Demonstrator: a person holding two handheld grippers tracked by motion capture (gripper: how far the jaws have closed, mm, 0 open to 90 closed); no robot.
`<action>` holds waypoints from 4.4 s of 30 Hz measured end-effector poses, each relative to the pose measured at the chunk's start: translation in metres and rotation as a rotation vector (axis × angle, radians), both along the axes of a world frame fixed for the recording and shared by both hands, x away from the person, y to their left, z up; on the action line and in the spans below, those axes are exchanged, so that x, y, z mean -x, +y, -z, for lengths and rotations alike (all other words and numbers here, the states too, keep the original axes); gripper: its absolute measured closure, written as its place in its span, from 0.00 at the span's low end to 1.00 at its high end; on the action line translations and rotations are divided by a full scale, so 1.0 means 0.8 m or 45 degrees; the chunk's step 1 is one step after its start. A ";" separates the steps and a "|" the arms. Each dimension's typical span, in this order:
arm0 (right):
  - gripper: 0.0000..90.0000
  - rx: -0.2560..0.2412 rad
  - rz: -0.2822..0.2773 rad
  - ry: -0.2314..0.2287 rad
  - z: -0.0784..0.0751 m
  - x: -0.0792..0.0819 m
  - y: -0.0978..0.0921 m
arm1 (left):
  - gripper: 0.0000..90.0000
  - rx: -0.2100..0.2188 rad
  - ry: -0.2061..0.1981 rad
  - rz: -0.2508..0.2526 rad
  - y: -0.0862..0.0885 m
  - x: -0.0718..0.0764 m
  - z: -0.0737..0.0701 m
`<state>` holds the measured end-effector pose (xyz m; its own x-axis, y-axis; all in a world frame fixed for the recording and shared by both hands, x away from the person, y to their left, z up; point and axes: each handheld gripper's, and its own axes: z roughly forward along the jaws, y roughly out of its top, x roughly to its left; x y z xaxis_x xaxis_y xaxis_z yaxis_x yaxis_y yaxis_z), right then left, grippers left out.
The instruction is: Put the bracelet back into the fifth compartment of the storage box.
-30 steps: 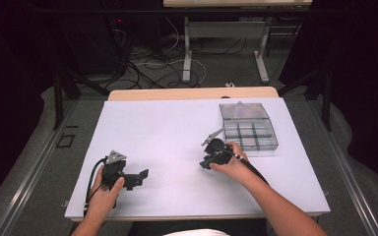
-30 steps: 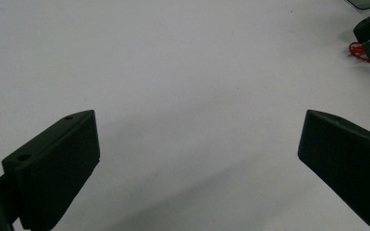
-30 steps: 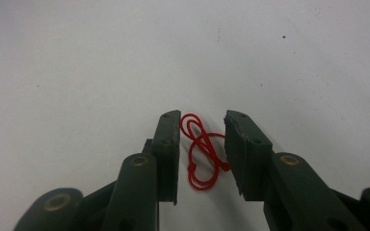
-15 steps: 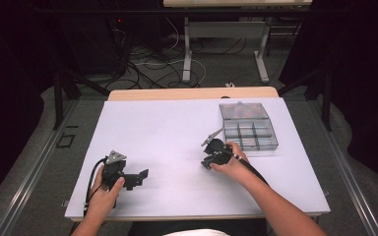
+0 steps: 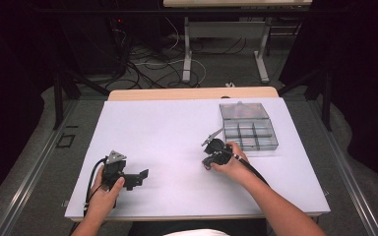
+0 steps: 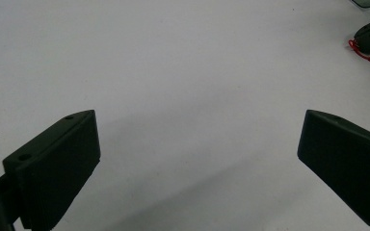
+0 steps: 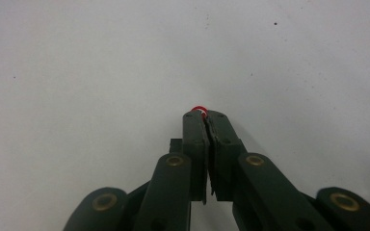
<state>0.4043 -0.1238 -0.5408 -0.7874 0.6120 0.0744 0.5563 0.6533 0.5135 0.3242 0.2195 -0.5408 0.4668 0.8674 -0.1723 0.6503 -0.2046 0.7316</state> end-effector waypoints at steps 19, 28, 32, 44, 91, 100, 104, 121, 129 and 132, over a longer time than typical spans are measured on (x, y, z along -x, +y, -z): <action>1.00 -0.088 0.087 0.071 -0.006 0.001 -0.005 | 0.01 -0.006 -0.001 0.003 0.001 0.000 0.000; 1.00 -0.162 0.154 0.112 -0.007 0.001 -0.009 | 0.01 0.004 0.000 0.002 0.000 0.000 0.001; 1.00 -0.207 0.190 0.123 -0.006 0.001 -0.010 | 0.01 0.002 0.002 0.003 0.000 0.000 0.001; 1.00 -0.277 0.289 0.157 -0.005 -0.008 -0.021 | 0.01 0.003 0.007 0.004 0.000 0.000 0.001; 1.00 -0.400 0.509 0.211 -0.028 -0.063 -0.026 | 0.01 0.000 0.019 0.010 -0.001 -0.002 0.004; 1.00 -0.388 0.561 0.210 -0.042 -0.076 -0.025 | 0.01 -0.002 0.018 0.010 -0.002 -0.003 0.005; 1.00 -0.402 0.589 0.210 -0.047 -0.083 -0.031 | 0.01 -0.003 0.021 0.013 -0.001 -0.003 0.004; 1.00 -0.430 0.699 0.175 -0.067 -0.096 -0.071 | 0.01 -0.009 0.022 0.014 -0.001 -0.003 0.005; 1.00 -0.423 0.736 0.168 -0.073 -0.097 -0.087 | 0.01 -0.007 0.023 0.013 -0.001 -0.003 0.005; 1.00 -0.418 0.752 0.166 -0.076 -0.098 -0.093 | 0.01 -0.005 0.025 0.013 -0.001 -0.003 0.005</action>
